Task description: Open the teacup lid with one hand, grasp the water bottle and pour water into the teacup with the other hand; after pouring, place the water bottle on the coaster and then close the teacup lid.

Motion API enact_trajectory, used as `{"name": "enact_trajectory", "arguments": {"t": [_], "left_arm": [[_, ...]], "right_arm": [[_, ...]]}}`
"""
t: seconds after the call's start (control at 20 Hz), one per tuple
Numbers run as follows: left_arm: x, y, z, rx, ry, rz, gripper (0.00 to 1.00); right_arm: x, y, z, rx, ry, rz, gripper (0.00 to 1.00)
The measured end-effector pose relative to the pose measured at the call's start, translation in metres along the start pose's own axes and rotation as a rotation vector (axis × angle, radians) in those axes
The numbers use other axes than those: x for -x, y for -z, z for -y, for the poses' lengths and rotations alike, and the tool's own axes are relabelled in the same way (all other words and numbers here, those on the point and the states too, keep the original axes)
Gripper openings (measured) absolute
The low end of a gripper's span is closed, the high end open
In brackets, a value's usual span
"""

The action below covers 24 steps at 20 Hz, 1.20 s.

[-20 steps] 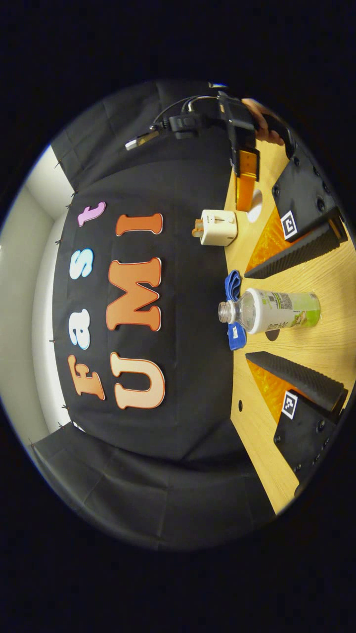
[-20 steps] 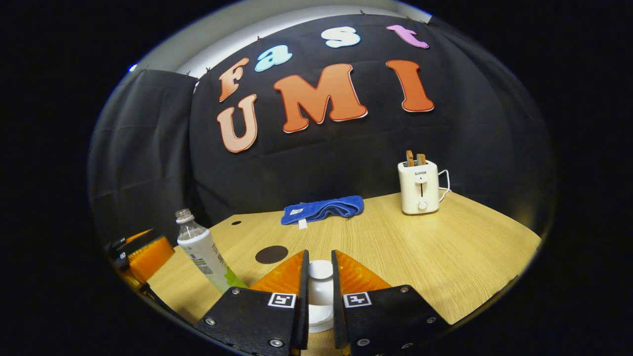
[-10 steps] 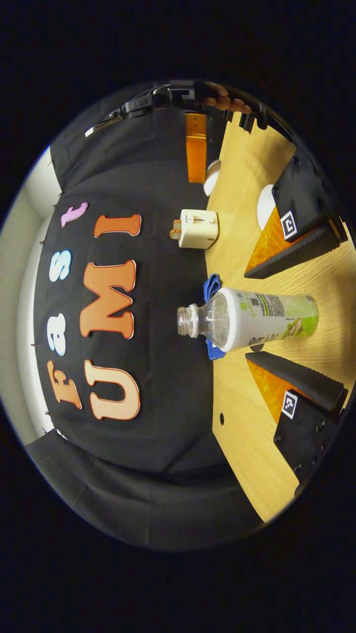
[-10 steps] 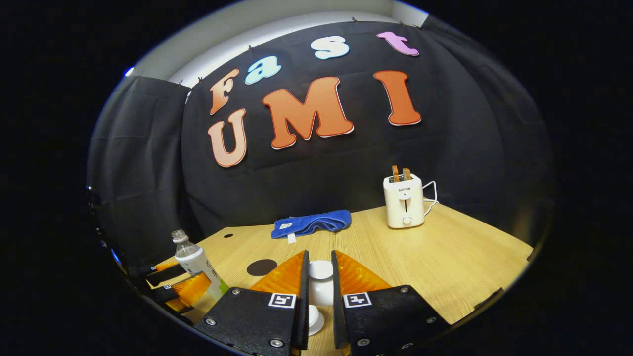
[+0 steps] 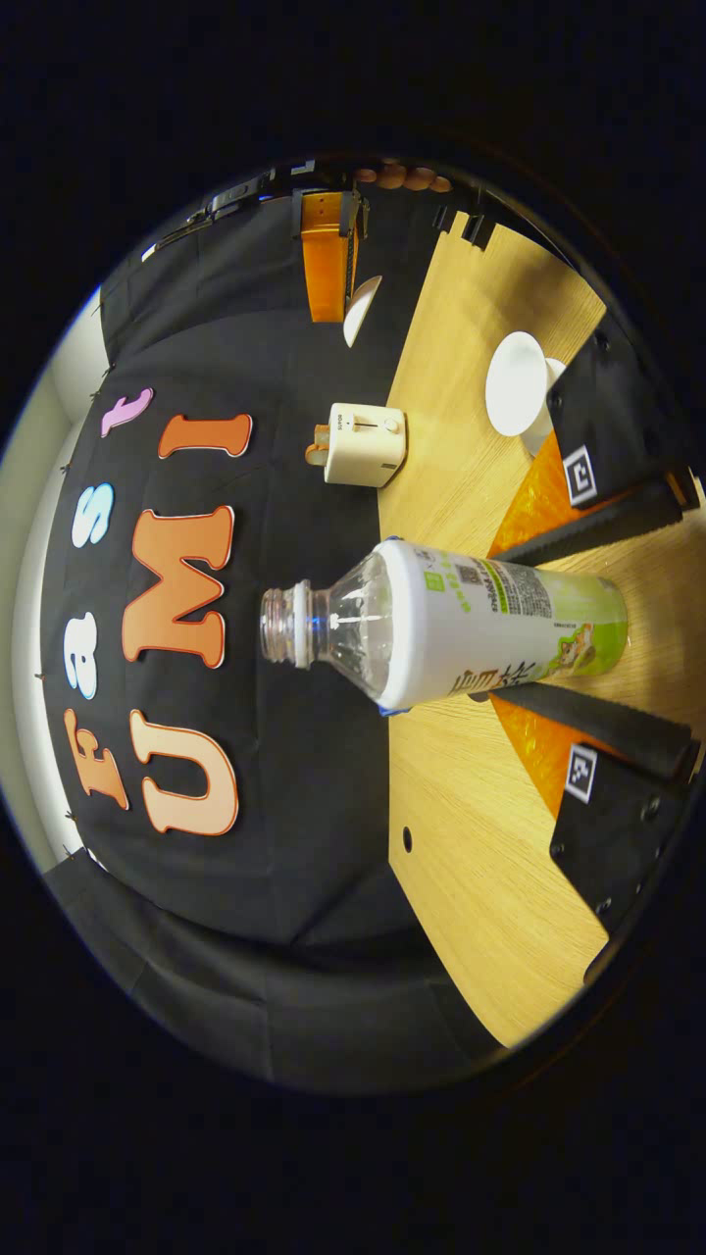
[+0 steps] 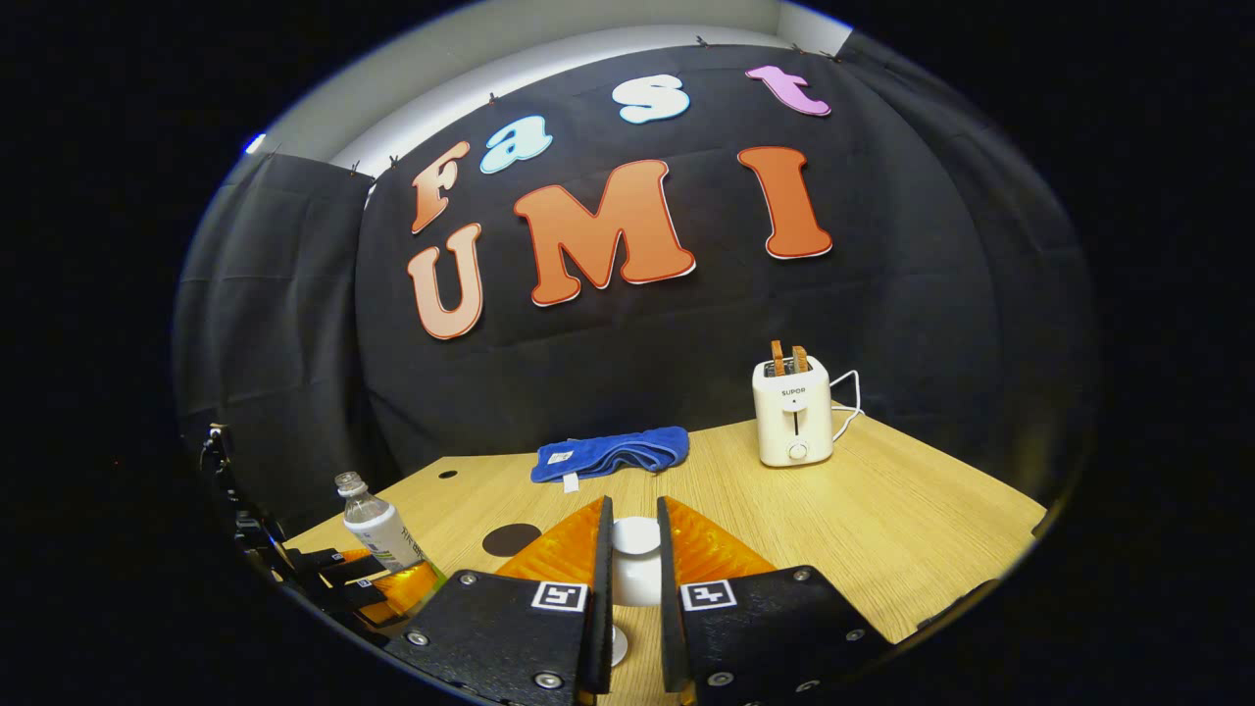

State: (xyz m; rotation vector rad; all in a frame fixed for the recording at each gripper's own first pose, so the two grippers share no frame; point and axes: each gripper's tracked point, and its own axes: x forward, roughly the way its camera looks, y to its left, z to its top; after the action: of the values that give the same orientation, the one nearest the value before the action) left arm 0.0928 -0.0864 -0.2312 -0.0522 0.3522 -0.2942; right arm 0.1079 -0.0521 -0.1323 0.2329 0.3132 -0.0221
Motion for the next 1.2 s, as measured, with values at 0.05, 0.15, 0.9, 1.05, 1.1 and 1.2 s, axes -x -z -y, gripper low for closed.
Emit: {"name": "enact_trajectory", "arguments": {"t": [0.05,0.15,0.9,1.05,1.1,1.2], "left_arm": [[0.000,-0.001,0.000,0.004,0.002,0.002,0.70],[-0.001,-0.001,0.000,0.000,0.007,0.006,0.68],[-0.012,-0.028,0.009,-0.535,-0.039,0.000,0.63],[-0.021,-0.018,0.024,-0.705,-0.031,-0.011,0.63],[-0.020,-0.012,0.029,-0.753,-0.024,-0.018,0.63],[-0.020,-0.004,0.040,-0.833,-0.005,-0.023,0.63]], "right_arm": [[-0.001,0.002,-0.002,0.004,-0.003,-0.004,0.20],[-0.004,0.004,-0.001,0.022,0.000,-0.006,0.20],[-0.006,0.000,0.018,0.068,0.019,0.010,0.20],[-0.007,0.004,0.026,0.072,0.026,0.002,0.20],[-0.007,0.008,0.029,0.072,0.030,-0.006,0.20],[-0.007,0.011,0.036,0.074,0.040,-0.017,0.20]]}}
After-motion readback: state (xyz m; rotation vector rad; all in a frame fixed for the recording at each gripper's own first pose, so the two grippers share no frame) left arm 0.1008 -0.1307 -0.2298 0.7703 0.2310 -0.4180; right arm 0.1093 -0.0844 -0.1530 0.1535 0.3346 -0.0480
